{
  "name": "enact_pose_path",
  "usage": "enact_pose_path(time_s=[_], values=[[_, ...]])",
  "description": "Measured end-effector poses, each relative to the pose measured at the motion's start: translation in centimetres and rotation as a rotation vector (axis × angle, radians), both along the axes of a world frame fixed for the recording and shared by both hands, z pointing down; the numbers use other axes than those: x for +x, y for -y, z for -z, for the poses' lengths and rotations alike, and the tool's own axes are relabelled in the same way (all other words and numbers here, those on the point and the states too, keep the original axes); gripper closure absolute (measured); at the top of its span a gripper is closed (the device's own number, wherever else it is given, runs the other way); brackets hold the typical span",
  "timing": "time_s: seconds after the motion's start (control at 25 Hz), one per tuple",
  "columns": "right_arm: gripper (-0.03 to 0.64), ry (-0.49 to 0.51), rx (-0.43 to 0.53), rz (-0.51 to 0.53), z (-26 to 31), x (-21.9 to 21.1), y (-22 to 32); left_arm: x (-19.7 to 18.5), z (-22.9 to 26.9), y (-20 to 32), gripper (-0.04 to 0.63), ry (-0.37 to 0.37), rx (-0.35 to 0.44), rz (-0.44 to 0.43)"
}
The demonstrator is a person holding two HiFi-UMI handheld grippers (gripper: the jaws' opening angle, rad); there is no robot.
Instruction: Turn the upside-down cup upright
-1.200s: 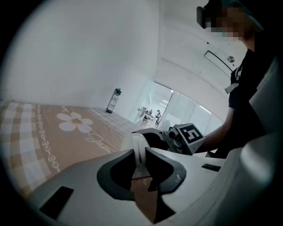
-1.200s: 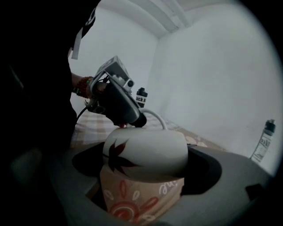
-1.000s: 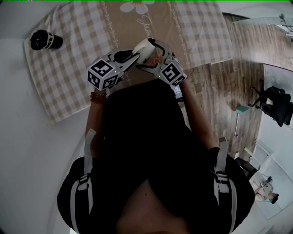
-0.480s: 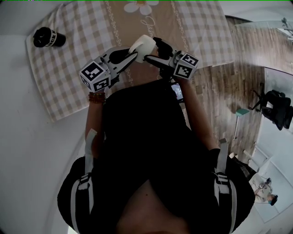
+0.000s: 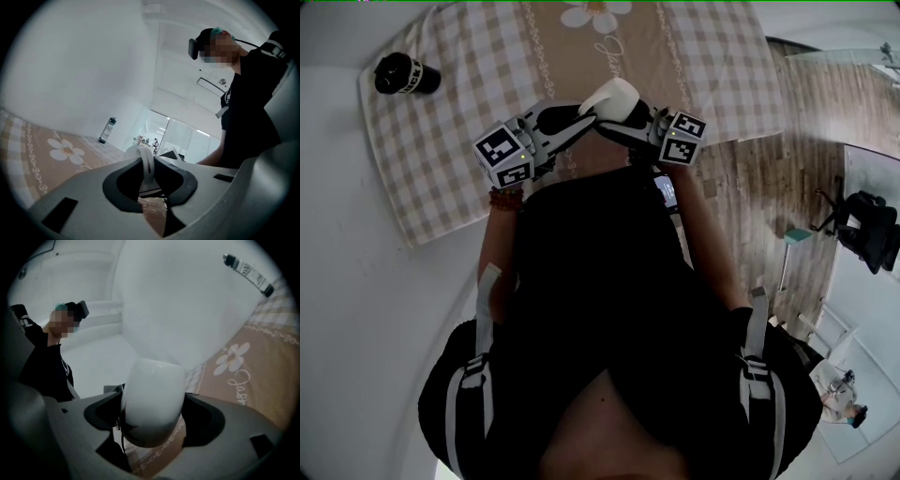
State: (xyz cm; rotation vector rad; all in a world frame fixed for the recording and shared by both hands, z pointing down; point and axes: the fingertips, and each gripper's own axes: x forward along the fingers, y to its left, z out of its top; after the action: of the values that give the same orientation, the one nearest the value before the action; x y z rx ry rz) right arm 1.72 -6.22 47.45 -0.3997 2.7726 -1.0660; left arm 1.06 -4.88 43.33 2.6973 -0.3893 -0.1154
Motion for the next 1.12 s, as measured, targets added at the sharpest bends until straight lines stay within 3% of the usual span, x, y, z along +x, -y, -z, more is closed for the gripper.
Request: enact_pose_path(time_s=[0.24, 0.56, 0.96, 1.12], values=[[0.21, -0.118, 0.096, -0.016, -0.2, 0.2, 0.2, 0.1, -0.7, 0.0, 0.528, 0.072, 0.036, 0.0], [0.215, -0.344, 0.34, -0.061, 0.1, 0.5, 0.7, 0.3, -1.8, 0.2, 0.528, 0.203, 0.116, 0.006], [0.216, -0.641, 0.585, -0.105, -1.6, 0.4, 0.7, 0.3, -5.5, -0.1, 0.522, 0.452, 0.224, -0.009], [0.218, -0.717, 0.642, -0.131, -2.0, 0.8, 1.2, 0.5, -6.0, 0.4, 0.523, 0.501, 0.26, 0.016]])
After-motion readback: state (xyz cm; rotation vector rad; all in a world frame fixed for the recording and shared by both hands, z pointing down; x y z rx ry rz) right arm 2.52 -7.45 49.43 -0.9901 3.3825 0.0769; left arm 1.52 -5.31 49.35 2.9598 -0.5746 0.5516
